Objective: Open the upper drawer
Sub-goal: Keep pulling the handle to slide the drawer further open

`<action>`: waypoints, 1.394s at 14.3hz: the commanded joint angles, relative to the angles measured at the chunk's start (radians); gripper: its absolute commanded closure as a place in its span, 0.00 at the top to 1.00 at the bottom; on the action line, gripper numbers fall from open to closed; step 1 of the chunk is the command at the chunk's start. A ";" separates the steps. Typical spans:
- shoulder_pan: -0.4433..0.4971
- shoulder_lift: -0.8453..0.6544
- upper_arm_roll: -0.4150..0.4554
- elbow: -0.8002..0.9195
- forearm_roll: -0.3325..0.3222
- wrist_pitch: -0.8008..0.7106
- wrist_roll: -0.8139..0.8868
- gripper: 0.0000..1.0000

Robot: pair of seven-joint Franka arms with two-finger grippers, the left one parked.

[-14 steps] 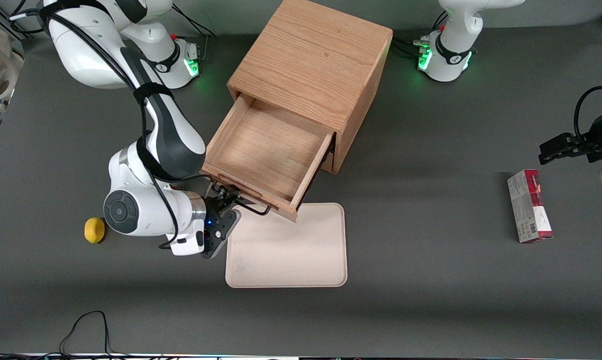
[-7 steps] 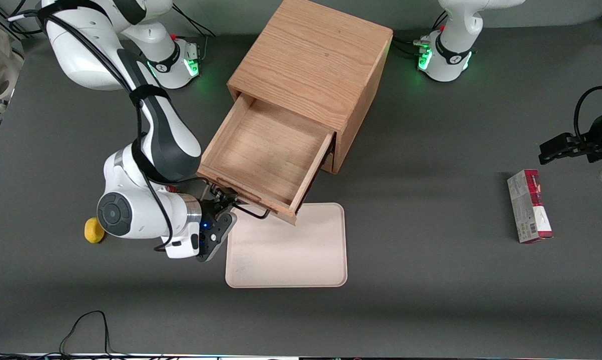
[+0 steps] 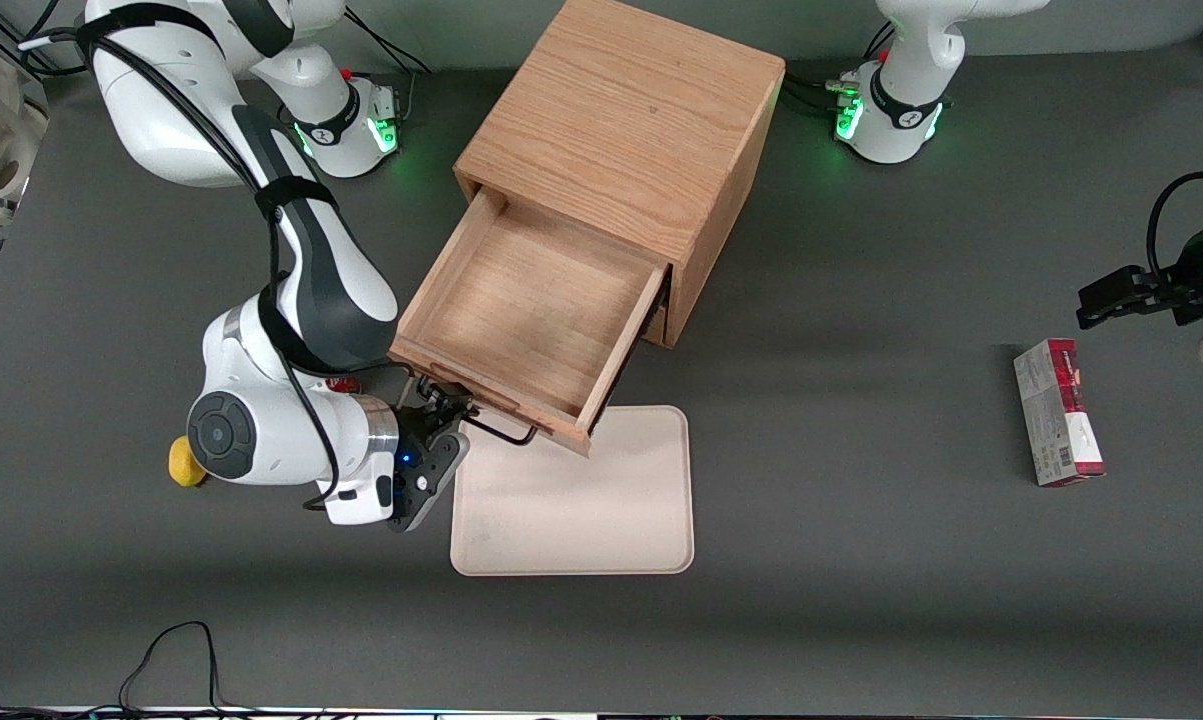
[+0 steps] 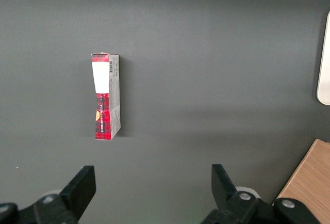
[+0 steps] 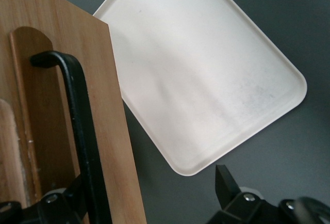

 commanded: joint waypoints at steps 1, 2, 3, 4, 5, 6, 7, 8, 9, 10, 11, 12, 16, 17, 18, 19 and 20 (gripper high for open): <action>-0.010 0.028 0.007 0.048 0.005 0.002 -0.019 1.00; -0.012 0.028 0.007 0.048 0.005 0.002 -0.019 1.00; -0.014 0.028 0.007 0.048 0.005 0.002 -0.019 1.00; -0.021 0.028 0.010 0.050 0.005 0.002 -0.018 1.00; -0.023 0.030 0.010 0.050 0.005 0.002 -0.018 1.00; -0.024 0.030 0.010 0.052 0.005 0.002 -0.018 1.00; -0.027 0.031 0.010 0.062 0.005 0.002 -0.018 1.00; -0.036 0.033 0.011 0.067 0.005 0.002 -0.016 1.00; -0.038 0.037 0.013 0.071 0.005 0.002 -0.015 1.00; -0.038 0.039 0.011 0.074 0.005 0.002 -0.015 1.00; -0.038 0.042 0.011 0.082 0.005 0.002 -0.013 1.00; -0.040 0.048 0.011 0.090 0.005 0.002 -0.012 1.00; -0.041 0.050 0.011 0.091 0.005 0.015 -0.009 1.00; -0.041 0.048 0.013 0.093 0.005 0.012 -0.009 1.00; -0.040 0.047 0.013 0.096 0.005 0.007 -0.009 1.00; -0.040 0.047 0.014 0.110 0.005 0.002 -0.007 1.00; -0.038 0.045 0.014 0.114 0.005 -0.004 -0.007 1.00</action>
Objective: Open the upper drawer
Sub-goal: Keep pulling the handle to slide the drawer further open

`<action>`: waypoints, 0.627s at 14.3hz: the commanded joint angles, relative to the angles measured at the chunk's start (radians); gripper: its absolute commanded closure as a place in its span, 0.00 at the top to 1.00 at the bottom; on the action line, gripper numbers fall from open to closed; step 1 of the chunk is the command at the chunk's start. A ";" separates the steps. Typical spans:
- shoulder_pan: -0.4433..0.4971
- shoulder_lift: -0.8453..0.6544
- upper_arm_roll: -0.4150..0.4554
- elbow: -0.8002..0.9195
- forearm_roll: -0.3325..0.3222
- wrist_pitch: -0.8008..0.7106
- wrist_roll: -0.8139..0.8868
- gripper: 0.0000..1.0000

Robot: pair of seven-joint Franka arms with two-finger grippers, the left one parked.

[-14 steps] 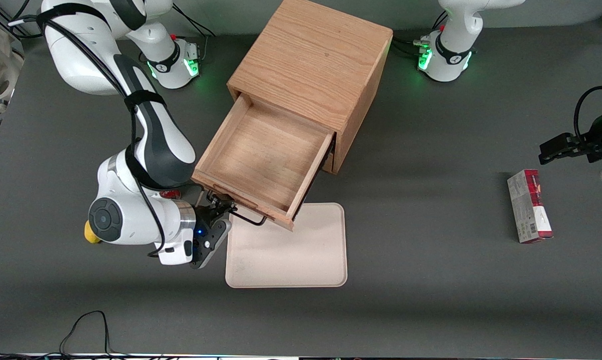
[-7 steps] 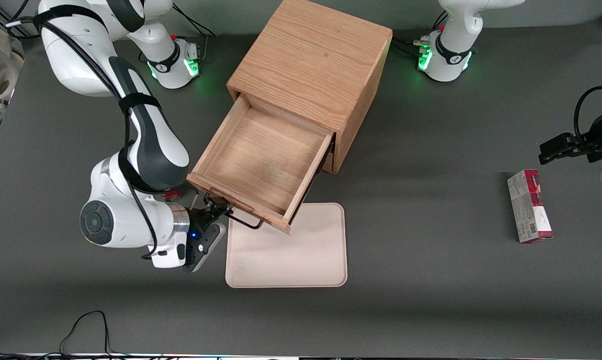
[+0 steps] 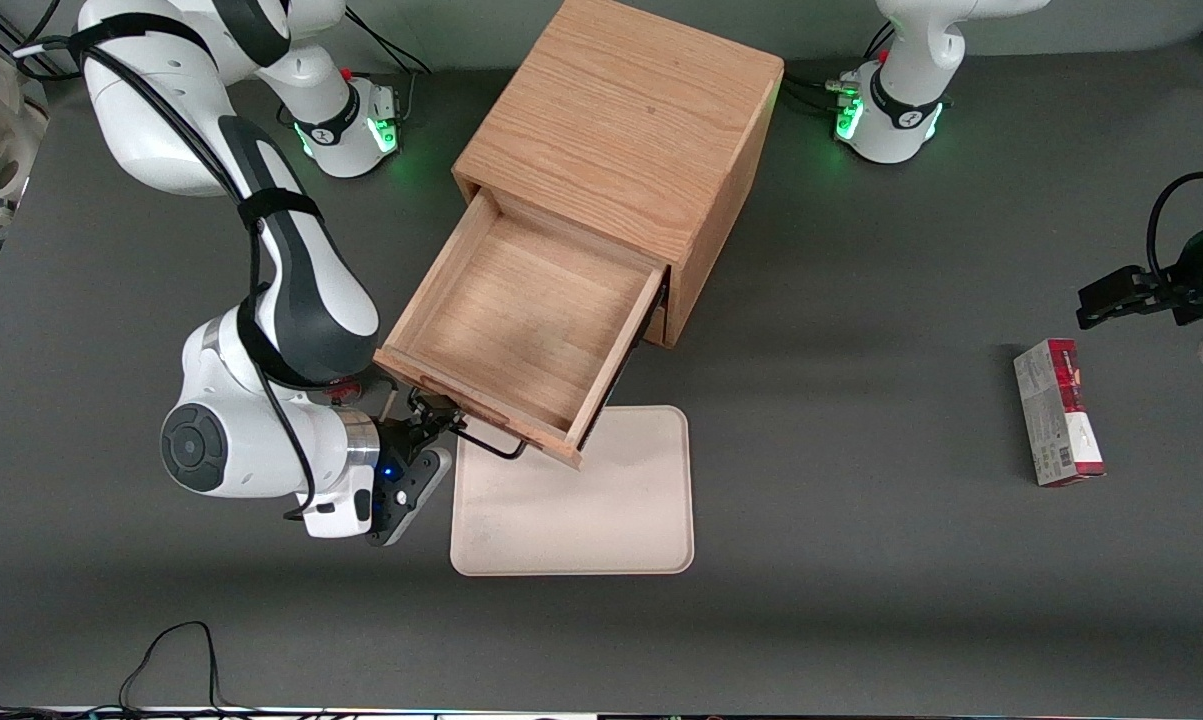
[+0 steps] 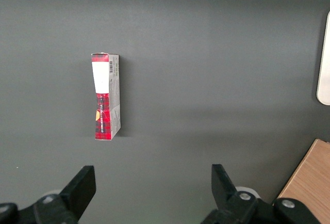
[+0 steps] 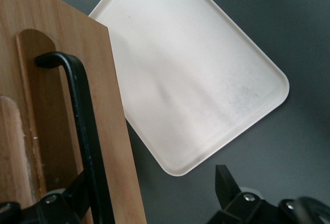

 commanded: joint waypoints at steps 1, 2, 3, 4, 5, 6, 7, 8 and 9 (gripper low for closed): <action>-0.013 0.026 0.010 0.082 0.005 -0.008 -0.005 1.00; -0.011 0.021 0.010 0.084 0.005 -0.014 -0.004 1.00; -0.010 0.020 0.012 0.085 0.005 -0.019 -0.004 1.00; -0.010 0.020 0.012 0.094 0.005 -0.032 -0.004 1.00; -0.010 0.020 0.012 0.104 0.005 -0.049 -0.004 0.99; -0.010 0.020 0.012 0.110 0.005 -0.065 -0.004 0.99; -0.010 0.020 0.012 0.113 0.003 -0.083 -0.004 0.99; -0.010 0.015 0.010 0.117 0.003 -0.101 -0.004 0.99; -0.010 0.014 0.008 0.125 0.003 -0.129 -0.004 0.99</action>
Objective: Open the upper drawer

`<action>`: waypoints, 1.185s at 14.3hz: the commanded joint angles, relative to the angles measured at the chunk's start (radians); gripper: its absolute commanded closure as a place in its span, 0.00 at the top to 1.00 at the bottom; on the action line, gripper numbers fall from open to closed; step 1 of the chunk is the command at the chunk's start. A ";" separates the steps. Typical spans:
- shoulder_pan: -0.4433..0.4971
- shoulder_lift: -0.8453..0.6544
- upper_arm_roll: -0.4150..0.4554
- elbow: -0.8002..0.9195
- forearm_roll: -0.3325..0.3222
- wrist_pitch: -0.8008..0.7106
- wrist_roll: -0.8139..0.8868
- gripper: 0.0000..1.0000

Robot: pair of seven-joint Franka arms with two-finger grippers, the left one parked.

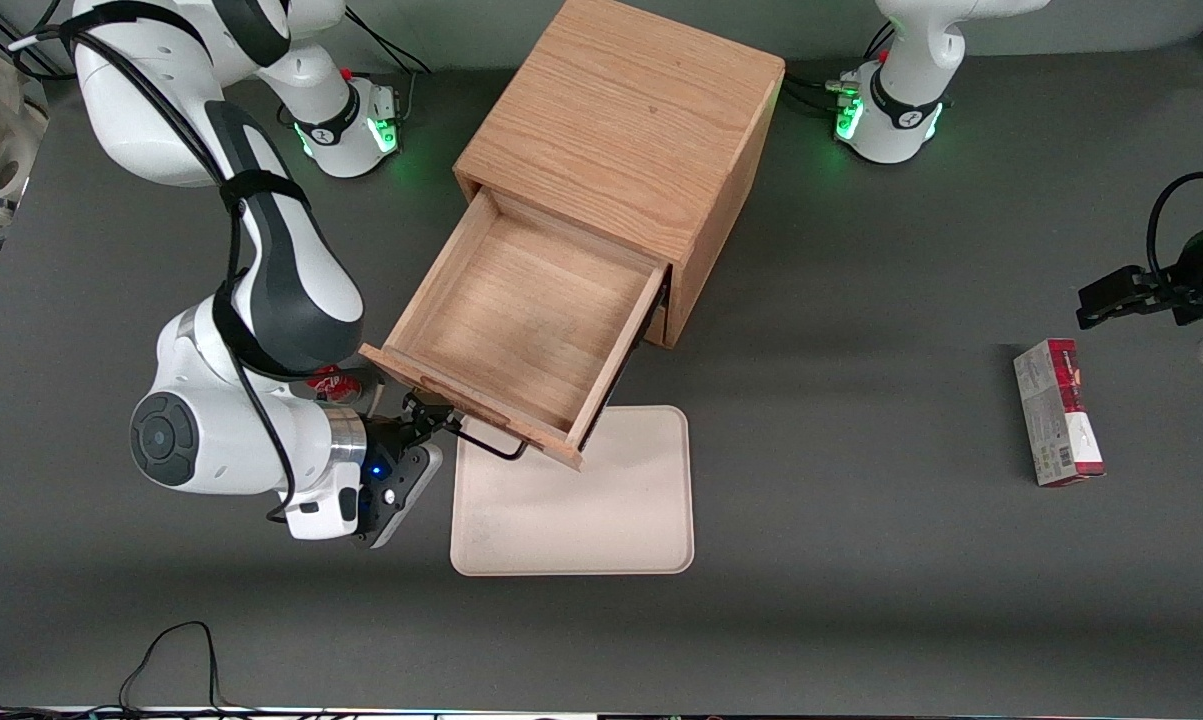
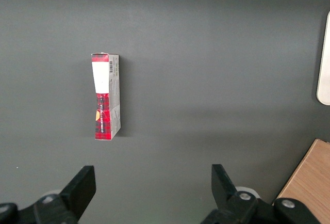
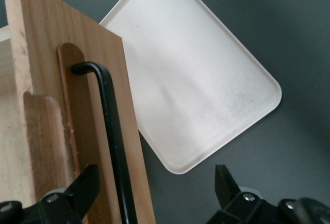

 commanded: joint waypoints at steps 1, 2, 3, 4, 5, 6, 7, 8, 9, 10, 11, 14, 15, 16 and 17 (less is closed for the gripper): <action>-0.010 0.012 0.005 0.055 0.003 -0.084 -0.004 0.99; -0.010 0.007 -0.001 0.056 0.003 -0.114 -0.004 0.99; -0.010 -0.006 -0.008 0.056 -0.002 -0.147 -0.002 0.99; -0.011 -0.026 -0.013 0.056 -0.009 -0.173 0.002 1.00; -0.013 -0.046 -0.018 0.054 -0.024 -0.190 0.002 1.00; -0.013 -0.072 -0.031 0.054 -0.049 -0.207 0.005 1.00; -0.011 -0.095 -0.038 0.052 -0.076 -0.222 0.004 1.00; -0.014 -0.121 -0.041 0.040 -0.089 -0.237 0.004 1.00; -0.020 -0.160 -0.053 0.020 -0.091 -0.277 0.002 1.00; -0.037 -0.196 -0.073 -0.003 -0.091 -0.321 -0.001 1.00; -0.040 -0.239 -0.099 -0.038 -0.092 -0.338 -0.002 1.00; -0.033 -0.380 -0.183 -0.189 -0.115 -0.340 0.001 1.00; -0.033 -0.419 -0.200 -0.245 -0.147 -0.337 0.002 1.00; -0.033 -0.451 -0.214 -0.282 -0.173 -0.333 0.025 1.00; -0.033 -0.467 -0.234 -0.300 -0.201 -0.331 0.097 1.00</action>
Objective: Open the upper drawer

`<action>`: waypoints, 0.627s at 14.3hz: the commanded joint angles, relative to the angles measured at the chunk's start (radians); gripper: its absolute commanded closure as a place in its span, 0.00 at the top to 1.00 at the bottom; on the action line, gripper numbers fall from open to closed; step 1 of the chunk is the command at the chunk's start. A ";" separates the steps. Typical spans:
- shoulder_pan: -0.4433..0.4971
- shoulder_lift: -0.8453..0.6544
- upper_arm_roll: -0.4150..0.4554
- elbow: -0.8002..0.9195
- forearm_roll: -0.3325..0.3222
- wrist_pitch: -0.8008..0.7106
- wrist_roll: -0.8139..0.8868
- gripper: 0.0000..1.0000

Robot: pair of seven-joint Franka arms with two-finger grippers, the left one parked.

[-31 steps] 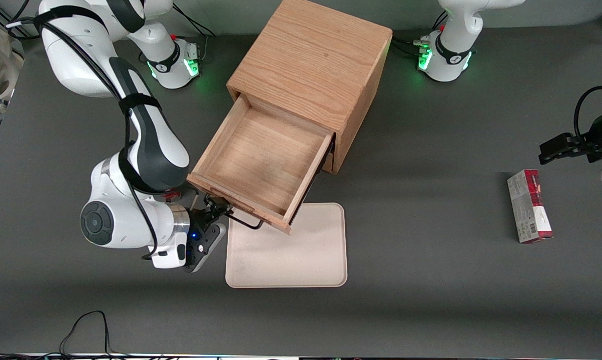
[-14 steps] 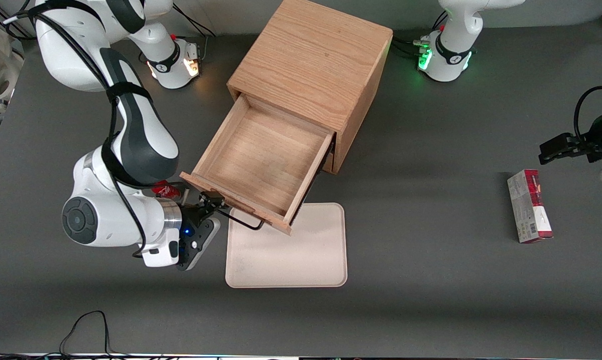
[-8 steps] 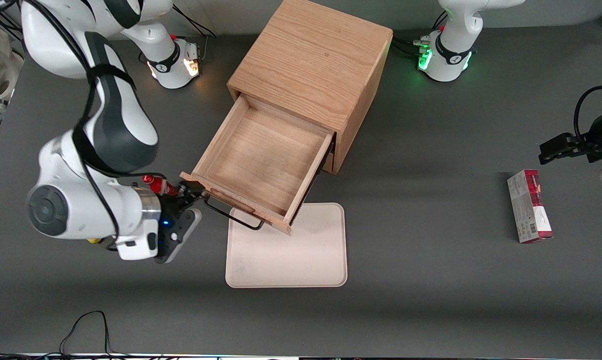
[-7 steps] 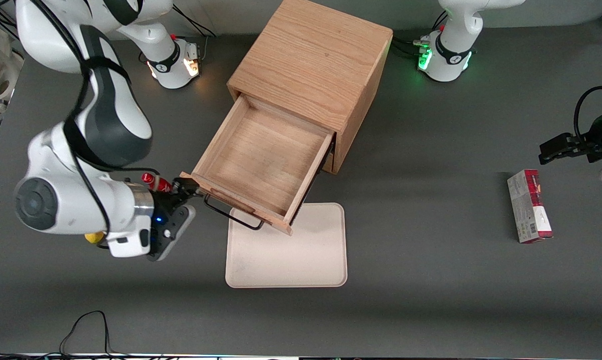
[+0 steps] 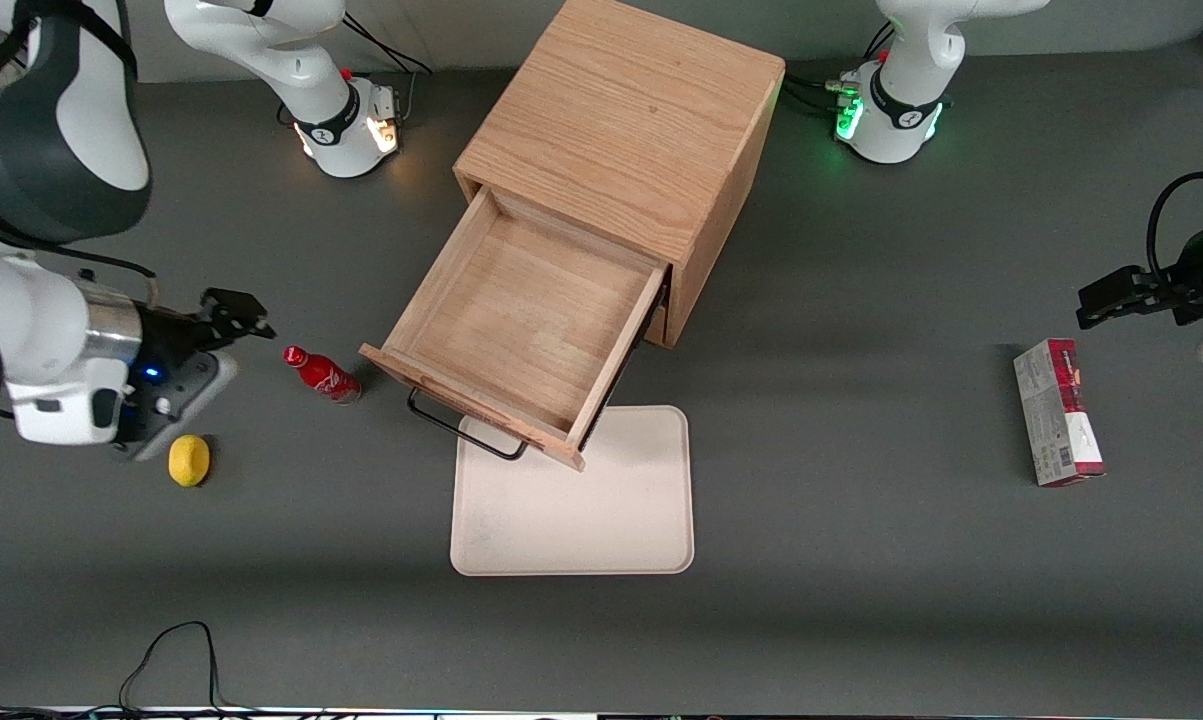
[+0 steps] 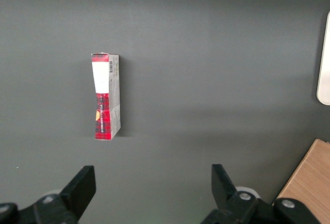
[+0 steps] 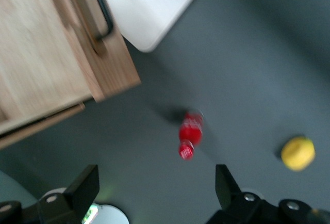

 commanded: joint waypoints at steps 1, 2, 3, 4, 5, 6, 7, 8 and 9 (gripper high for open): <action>0.008 -0.098 -0.051 -0.139 -0.068 0.026 0.208 1.00; 0.006 -0.102 -0.063 -0.139 -0.076 0.017 0.296 1.00; 0.008 -0.104 -0.066 -0.139 -0.076 0.001 0.320 1.00; 0.008 -0.108 -0.072 -0.141 -0.079 -0.010 0.326 1.00; 0.008 -0.115 -0.072 -0.144 -0.079 -0.013 0.340 1.00; 0.006 -0.119 -0.080 -0.143 -0.074 -0.008 0.345 1.00; 0.008 -0.121 -0.086 -0.144 -0.068 -0.002 0.354 1.00; 0.008 -0.127 -0.086 -0.146 -0.068 0.004 0.366 1.00; 0.009 -0.131 -0.086 -0.153 -0.071 0.013 0.374 1.00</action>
